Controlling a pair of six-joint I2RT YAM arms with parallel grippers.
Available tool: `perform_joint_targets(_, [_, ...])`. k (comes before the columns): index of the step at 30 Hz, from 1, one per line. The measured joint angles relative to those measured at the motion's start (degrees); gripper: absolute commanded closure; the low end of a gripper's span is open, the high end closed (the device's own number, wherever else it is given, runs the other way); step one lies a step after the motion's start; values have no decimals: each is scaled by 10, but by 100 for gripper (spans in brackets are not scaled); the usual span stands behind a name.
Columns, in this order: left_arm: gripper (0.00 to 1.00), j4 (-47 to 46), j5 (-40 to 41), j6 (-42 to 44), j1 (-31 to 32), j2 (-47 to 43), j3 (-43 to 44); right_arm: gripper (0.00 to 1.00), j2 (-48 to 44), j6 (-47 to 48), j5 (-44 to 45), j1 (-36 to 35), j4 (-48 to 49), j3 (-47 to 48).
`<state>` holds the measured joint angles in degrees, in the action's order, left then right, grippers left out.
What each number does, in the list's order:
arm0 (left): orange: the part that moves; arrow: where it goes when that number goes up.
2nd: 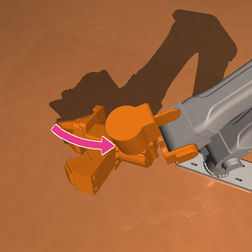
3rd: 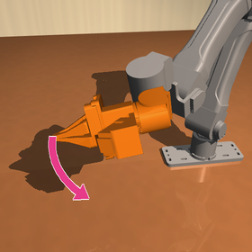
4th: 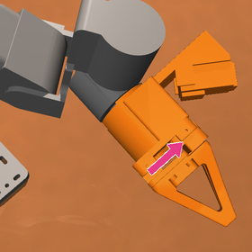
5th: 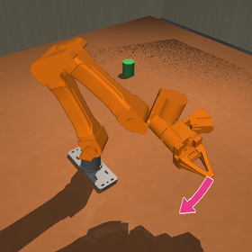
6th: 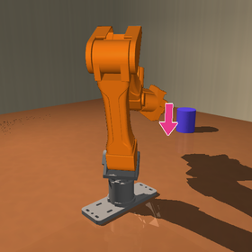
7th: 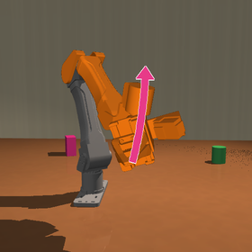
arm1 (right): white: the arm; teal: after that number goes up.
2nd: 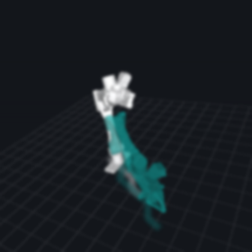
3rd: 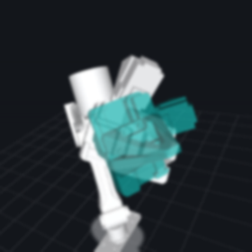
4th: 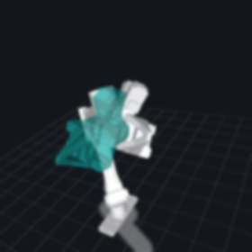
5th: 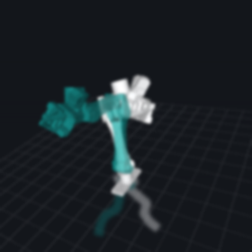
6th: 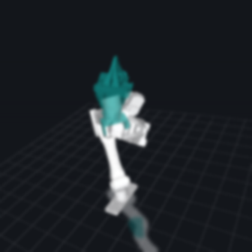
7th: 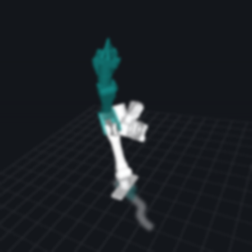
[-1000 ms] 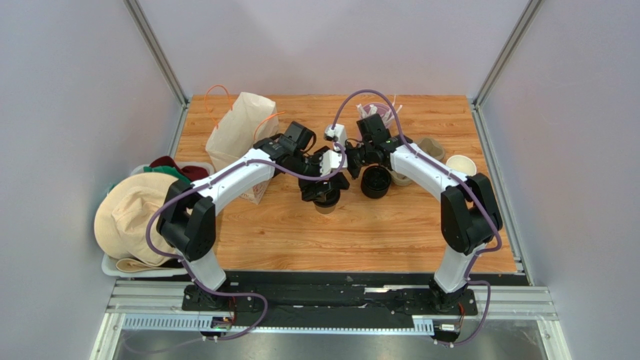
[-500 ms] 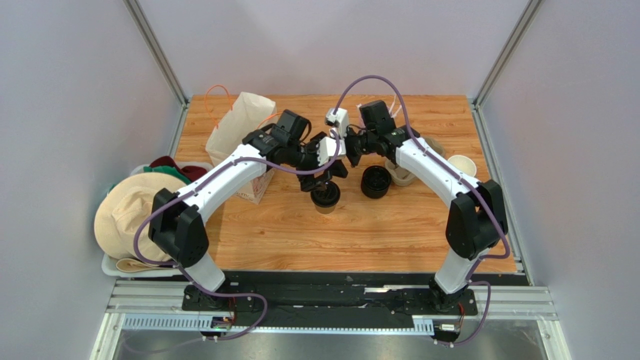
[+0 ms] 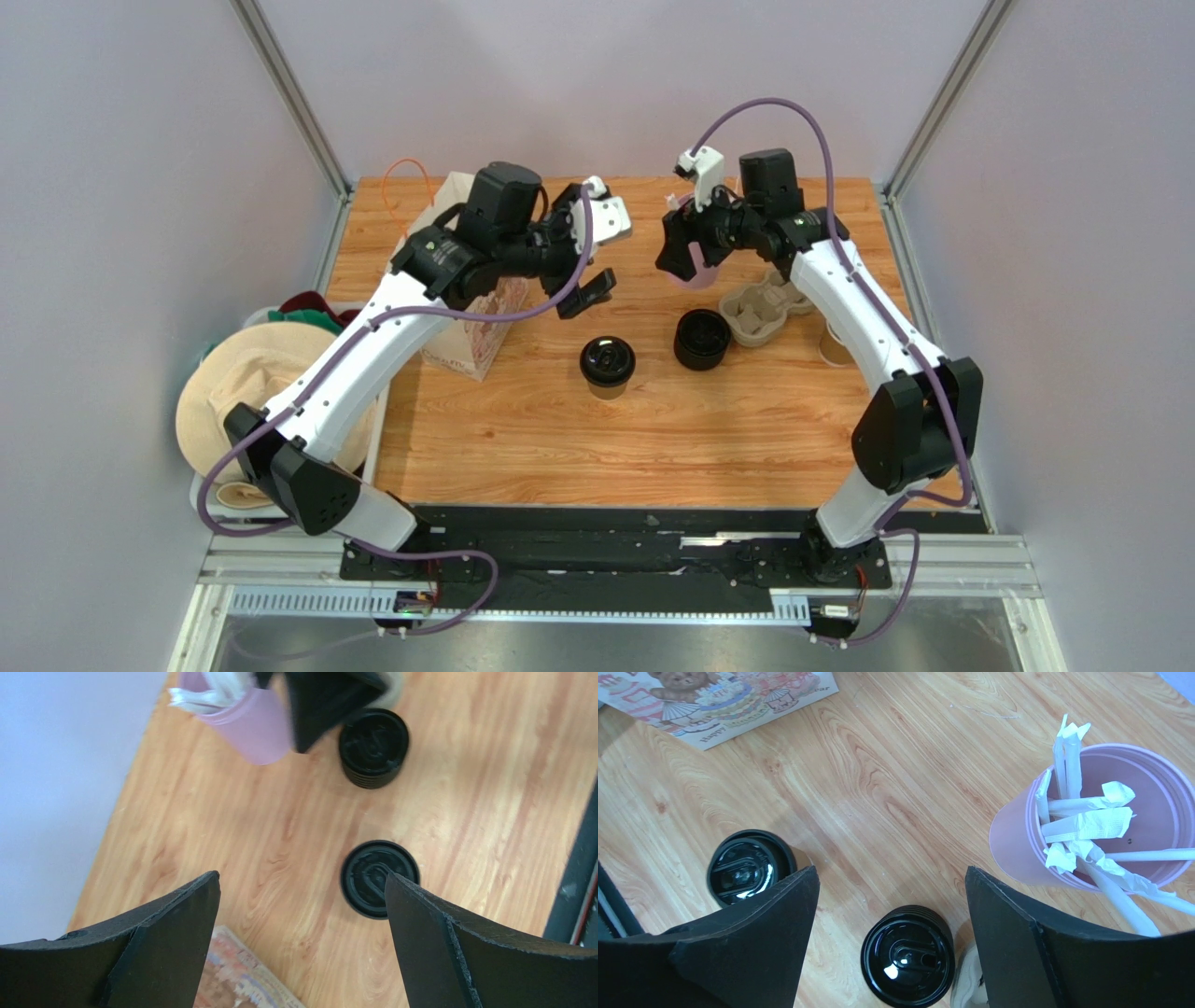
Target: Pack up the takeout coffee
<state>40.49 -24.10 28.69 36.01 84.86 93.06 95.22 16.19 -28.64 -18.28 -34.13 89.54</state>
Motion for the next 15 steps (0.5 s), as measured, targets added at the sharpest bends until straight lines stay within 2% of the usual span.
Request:
perform_joint_targets(2, [4,24,39,-21,0,6,41,26,-8,7,1,-5,-26,14])
perform_joint_targets(7, [3,82,125,-64,-17,37,206,28,-31,50,8,-39,-85,29])
perform_joint_targets(15, [3,123,174,-90,-97,13,232,30,-40,122,21,-118,-128,-28])
